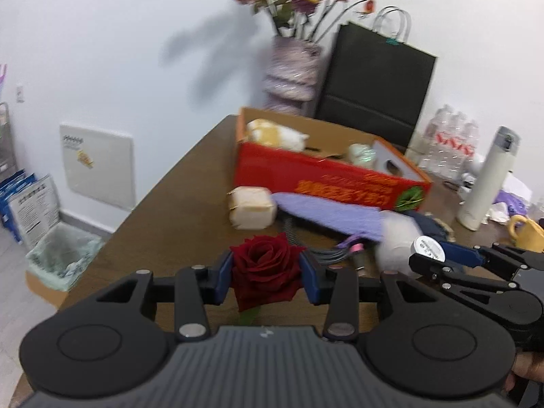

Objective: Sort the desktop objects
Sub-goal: 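Place the rose and white jar into the cardboard box with both tools, then withdraw both tools from the box back over the table, then grasp the cream cube with the left tool while the right tool grasps the white box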

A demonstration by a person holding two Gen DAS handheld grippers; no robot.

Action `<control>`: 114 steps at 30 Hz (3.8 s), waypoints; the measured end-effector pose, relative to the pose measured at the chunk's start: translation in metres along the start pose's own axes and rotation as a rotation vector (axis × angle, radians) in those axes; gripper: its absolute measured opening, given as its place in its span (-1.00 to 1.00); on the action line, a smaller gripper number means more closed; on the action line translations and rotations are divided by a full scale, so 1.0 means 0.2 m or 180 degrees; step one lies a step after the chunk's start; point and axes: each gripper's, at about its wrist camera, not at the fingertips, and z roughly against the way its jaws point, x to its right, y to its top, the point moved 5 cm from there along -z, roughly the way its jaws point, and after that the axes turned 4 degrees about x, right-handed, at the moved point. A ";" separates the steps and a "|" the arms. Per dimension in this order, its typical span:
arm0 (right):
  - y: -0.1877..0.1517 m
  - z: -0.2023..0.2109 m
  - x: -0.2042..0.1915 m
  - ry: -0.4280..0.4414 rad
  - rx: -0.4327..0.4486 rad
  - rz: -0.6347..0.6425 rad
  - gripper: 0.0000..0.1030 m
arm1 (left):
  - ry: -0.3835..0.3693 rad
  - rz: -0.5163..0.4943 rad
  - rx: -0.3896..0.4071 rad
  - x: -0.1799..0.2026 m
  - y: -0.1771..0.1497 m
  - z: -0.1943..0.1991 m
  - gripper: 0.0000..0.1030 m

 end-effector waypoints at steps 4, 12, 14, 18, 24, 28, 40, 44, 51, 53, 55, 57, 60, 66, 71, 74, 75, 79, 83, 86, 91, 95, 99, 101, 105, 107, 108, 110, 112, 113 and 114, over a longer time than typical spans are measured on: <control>0.04 0.04 0.13 -0.0083 0.0086 -0.0115 -0.26 | -0.0103 -0.0194 0.0152 0.11 0.11 -0.02 -0.18; 0.37 -0.08 0.48 -0.0219 0.0426 -0.0354 -0.26 | -0.0206 -0.0444 0.0542 0.27 0.63 -0.30 -0.17; 0.48 -0.18 0.54 -0.0121 0.0427 -0.0387 -0.26 | -0.0284 -0.0533 0.0486 0.33 0.74 -0.45 -0.15; 0.64 -0.58 0.70 0.0262 0.0126 -0.0727 -0.26 | -0.0275 -0.0413 0.0089 0.44 0.90 -0.89 -0.16; 0.68 -1.23 0.76 0.0485 -0.0895 -0.1007 -0.26 | -0.0061 -0.0476 -0.0589 0.52 0.91 -1.52 -0.17; 0.64 -1.47 0.74 0.0357 -0.1323 -0.0909 -0.26 | -0.0019 -0.0276 -0.0977 0.45 0.83 -1.77 -0.14; 0.54 -1.56 0.76 0.0341 -0.1375 -0.1231 0.28 | -0.0256 -0.0207 -0.0879 0.44 0.92 -1.64 0.37; 0.63 -1.42 0.80 0.0274 -0.1290 -0.1220 0.53 | -0.0169 -0.0291 -0.0876 0.41 0.94 -1.49 0.55; 0.69 -1.20 0.84 0.0165 -0.1347 -0.1142 0.68 | -0.0062 -0.0324 -0.0980 0.35 0.97 -1.17 1.00; 0.71 -1.11 0.86 0.0164 -0.1309 -0.1207 0.73 | 0.0042 -0.0295 -0.0935 0.31 0.96 -1.07 1.00; 0.72 -1.02 0.84 0.0218 -0.1267 -0.1238 0.81 | 0.0175 -0.0239 -0.0863 0.27 0.92 -0.98 1.00; 0.72 -0.90 0.81 0.0341 -0.1149 -0.1290 0.87 | 0.0254 -0.0227 -0.0800 0.25 0.87 -0.88 1.00; 0.68 -0.74 0.75 0.0417 -0.0983 -0.1318 0.88 | 0.0252 -0.0304 -0.0673 0.25 0.79 -0.73 1.00; 0.52 -0.39 0.60 0.0291 -0.0371 -0.1208 0.89 | 0.0184 -0.0283 -0.0320 0.25 0.55 -0.37 1.00; 0.30 -0.15 0.46 0.0278 -0.0093 -0.1080 0.90 | 0.0104 -0.0238 -0.0139 0.26 0.31 -0.12 1.00; 0.17 -0.01 0.38 0.0242 0.0007 -0.0995 0.91 | 0.0172 -0.0308 0.0063 0.25 0.15 0.00 1.00; 0.13 0.03 0.36 0.0202 0.0041 -0.0956 0.92 | 0.0150 -0.0341 0.0079 0.24 0.09 0.03 1.00; -0.05 0.19 0.29 0.0145 0.0036 -0.1041 1.00 | 0.0179 -0.0355 0.0054 0.19 -0.11 0.13 1.00; -0.19 0.30 0.22 0.0139 -0.0038 -0.1011 1.00 | 0.0181 -0.0324 -0.0008 0.17 -0.21 0.21 1.00; -0.24 0.38 0.20 0.0102 -0.0032 -0.1111 1.00 | 0.0171 -0.0497 0.0028 0.19 -0.25 0.25 1.00; -0.30 0.46 0.12 0.0159 -0.0044 -0.0994 1.00 | 0.0095 -0.0576 -0.0007 0.22 -0.30 0.27 1.00; -0.34 0.46 0.11 0.0176 -0.0206 -0.1061 1.00 | 0.0068 -0.0639 -0.0069 0.25 -0.32 0.25 1.00; -0.33 0.46 0.12 0.0131 -0.0220 -0.1035 1.00 | 0.0098 -0.0642 -0.0106 0.25 -0.32 0.20 1.00; -0.33 0.45 0.14 0.0111 -0.0249 -0.1041 1.00 | 0.0141 -0.0623 -0.0161 0.23 -0.32 0.17 1.00; -0.32 0.40 0.17 0.0094 -0.0376 -0.1024 1.00 | 0.0204 -0.0568 -0.0256 0.19 -0.30 0.10 1.00; -0.32 0.37 0.20 0.0065 -0.0371 -0.1016 1.00 | 0.0255 -0.0553 -0.0293 0.18 -0.28 0.06 1.00; -0.31 0.36 0.22 0.0061 -0.0372 -0.1028 1.00 | 0.0278 -0.0545 -0.0293 0.17 -0.27 0.04 1.00; -0.31 0.32 0.24 0.0057 -0.0388 -0.1050 1.00 | 0.0313 -0.0524 -0.0289 0.14 -0.24 0.00 1.00; -0.31 0.28 0.26 0.0051 -0.0428 -0.1065 1.00 | 0.0337 -0.0498 -0.0270 0.12 -0.20 -0.04 1.00; -0.31 0.26 0.26 0.0058 -0.0439 -0.1062 1.00 | 0.0339 -0.0496 -0.0256 0.10 -0.17 -0.06 1.00; -0.31 0.25 0.26 0.0063 -0.0447 -0.1059 1.00 | 0.0345 -0.0503 -0.0230 0.09 -0.14 -0.09 1.00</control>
